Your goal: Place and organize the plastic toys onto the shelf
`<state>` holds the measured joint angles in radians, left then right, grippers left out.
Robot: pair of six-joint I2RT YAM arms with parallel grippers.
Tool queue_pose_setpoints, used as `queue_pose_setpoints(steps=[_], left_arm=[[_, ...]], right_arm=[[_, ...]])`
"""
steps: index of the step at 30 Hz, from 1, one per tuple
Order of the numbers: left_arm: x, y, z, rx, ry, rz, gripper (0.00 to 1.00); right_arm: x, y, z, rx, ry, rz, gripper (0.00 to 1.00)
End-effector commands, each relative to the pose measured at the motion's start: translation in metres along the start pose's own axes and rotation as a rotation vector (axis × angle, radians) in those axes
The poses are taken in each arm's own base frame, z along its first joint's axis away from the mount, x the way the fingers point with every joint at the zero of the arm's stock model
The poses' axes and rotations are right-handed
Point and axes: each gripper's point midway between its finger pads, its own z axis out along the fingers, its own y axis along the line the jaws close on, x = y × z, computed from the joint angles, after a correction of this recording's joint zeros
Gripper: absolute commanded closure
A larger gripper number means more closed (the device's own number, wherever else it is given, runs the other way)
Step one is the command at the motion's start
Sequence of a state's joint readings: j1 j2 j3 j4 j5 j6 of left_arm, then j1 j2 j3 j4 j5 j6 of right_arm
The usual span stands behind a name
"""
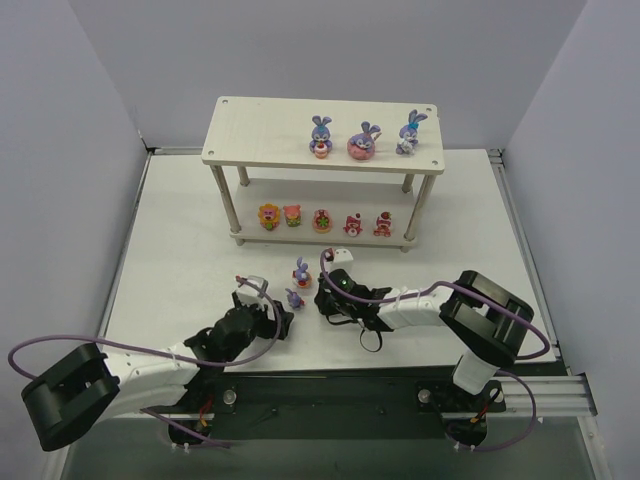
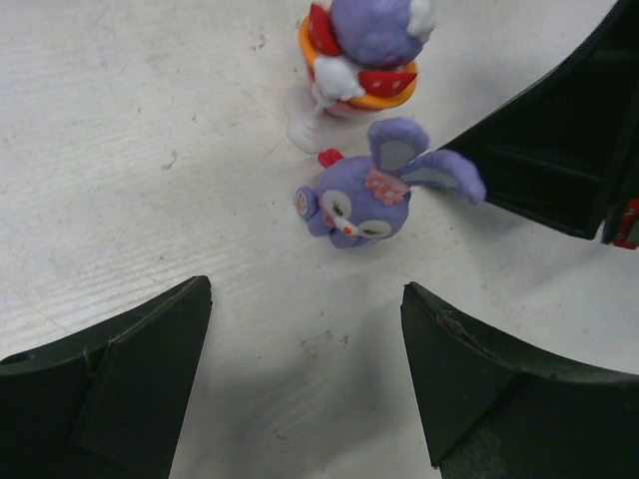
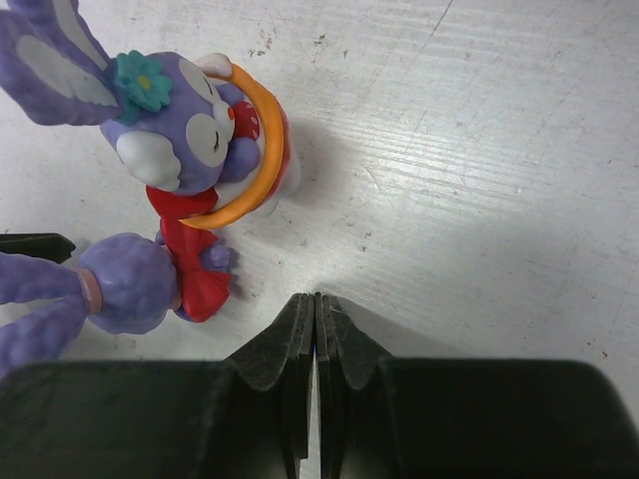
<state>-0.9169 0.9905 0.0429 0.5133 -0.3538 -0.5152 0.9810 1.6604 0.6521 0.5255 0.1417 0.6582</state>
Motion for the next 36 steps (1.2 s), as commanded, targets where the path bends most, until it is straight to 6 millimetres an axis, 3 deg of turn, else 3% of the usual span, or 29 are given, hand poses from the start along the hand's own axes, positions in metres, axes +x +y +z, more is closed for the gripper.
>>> queue_pose_setpoints(steps=[1, 5, 17, 23, 36], left_arm=[[-0.04, -0.023, -0.002, 0.126, -0.199, 0.035, 0.14], [-0.057, -0.029, 0.002, 0.124, -0.241, 0.137, 0.13], [-0.047, -0.034, 0.01, 0.177, -0.223, 0.184, 0.13], [-0.035, -0.029, 0.023, 0.189, -0.186, 0.18, 0.31], [-0.041, -0.04, 0.023, 0.257, -0.211, 0.165, 0.33]], right_arm=[[-0.008, -0.005, -0.007, 0.017, -0.026, 0.026, 0.95], [-0.007, -0.007, -0.005, 0.02, -0.018, 0.039, 0.95], [-0.005, -0.014, -0.006, 0.033, -0.014, 0.039, 0.96], [-0.006, -0.016, -0.009, 0.038, -0.015, 0.039, 0.96], [-0.007, -0.022, -0.009, 0.057, -0.019, 0.044, 0.96]])
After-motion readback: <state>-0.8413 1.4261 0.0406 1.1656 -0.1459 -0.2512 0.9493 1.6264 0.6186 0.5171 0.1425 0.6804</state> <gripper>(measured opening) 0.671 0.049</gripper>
